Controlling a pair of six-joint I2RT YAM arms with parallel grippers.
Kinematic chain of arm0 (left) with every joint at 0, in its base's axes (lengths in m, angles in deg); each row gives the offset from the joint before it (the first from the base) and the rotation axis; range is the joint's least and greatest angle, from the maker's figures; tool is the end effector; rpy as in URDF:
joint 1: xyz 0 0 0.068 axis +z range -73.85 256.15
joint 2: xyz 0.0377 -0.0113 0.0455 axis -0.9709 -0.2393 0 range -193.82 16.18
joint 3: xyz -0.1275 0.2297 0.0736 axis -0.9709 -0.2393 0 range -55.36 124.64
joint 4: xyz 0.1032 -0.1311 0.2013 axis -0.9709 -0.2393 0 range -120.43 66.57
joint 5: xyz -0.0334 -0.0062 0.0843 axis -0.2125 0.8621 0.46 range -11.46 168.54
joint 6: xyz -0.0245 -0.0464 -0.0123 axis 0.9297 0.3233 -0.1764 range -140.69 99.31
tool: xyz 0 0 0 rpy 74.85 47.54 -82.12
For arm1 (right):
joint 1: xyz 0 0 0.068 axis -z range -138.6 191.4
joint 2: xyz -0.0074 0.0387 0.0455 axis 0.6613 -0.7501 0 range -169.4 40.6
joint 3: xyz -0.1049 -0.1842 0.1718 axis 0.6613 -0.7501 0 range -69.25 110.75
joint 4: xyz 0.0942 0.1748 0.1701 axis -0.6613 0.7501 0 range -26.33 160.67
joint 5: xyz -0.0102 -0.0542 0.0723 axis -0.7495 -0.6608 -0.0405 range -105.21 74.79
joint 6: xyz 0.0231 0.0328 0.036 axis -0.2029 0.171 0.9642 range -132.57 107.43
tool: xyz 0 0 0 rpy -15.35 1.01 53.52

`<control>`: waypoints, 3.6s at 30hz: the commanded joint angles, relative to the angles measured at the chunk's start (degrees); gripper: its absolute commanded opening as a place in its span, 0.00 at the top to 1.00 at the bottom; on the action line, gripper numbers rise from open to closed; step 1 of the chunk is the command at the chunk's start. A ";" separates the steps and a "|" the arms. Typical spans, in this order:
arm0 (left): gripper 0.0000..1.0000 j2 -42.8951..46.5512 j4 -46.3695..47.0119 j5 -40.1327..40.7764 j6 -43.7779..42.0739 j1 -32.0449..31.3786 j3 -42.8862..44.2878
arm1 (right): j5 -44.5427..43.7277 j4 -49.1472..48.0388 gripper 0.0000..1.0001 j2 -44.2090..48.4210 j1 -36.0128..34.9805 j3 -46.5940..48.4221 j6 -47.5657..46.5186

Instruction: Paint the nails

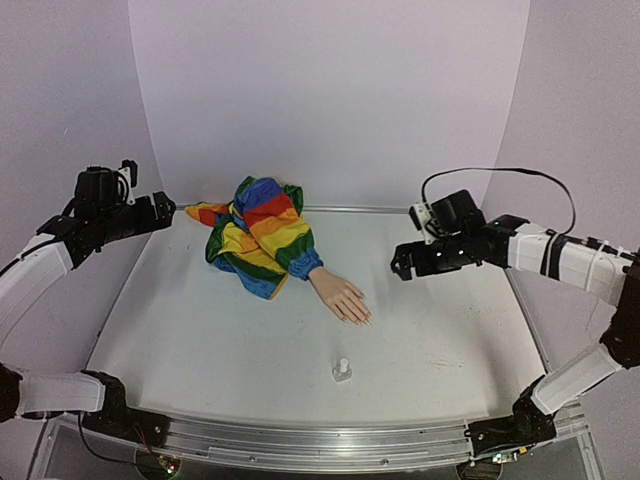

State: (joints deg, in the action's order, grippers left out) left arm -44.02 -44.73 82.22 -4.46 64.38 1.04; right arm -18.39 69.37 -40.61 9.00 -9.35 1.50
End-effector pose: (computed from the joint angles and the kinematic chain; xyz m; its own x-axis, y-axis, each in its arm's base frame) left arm 0.2319 -0.0460 0.3399 -0.4397 -0.1932 -0.8771 0.0248 0.9736 -0.2269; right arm 0.2775 0.1738 0.2916 -0.4919 -0.0248 -0.8703 -0.3853 0.9026 0.1921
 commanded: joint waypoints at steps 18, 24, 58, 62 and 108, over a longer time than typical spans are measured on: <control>0.01 -8.33 -1.02 -13.36 7.97 0.33 1.25 | 0.80 11.33 0.24 -18.89 -34.04 8.38 7.31; 0.01 -9.19 -0.93 -13.90 8.38 0.04 1.70 | -2.49 12.94 0.48 -20.84 -34.83 9.19 9.64; 0.01 -12.68 -1.30 -18.91 -2.07 -12.60 8.66 | -8.95 10.74 1.00 -20.53 -31.44 18.83 11.78; 0.01 -10.94 6.27 -20.58 -10.50 -16.59 3.74 | -7.15 8.04 1.00 -21.59 -28.17 22.26 13.98; 0.57 -9.30 24.27 -31.19 -45.13 -27.17 -13.56 | 23.86 -8.59 1.00 -28.60 -24.75 36.27 12.10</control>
State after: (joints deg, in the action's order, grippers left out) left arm -53.40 -22.90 50.68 -49.31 37.46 -14.63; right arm 3.55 63.53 -68.96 -15.53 24.75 13.21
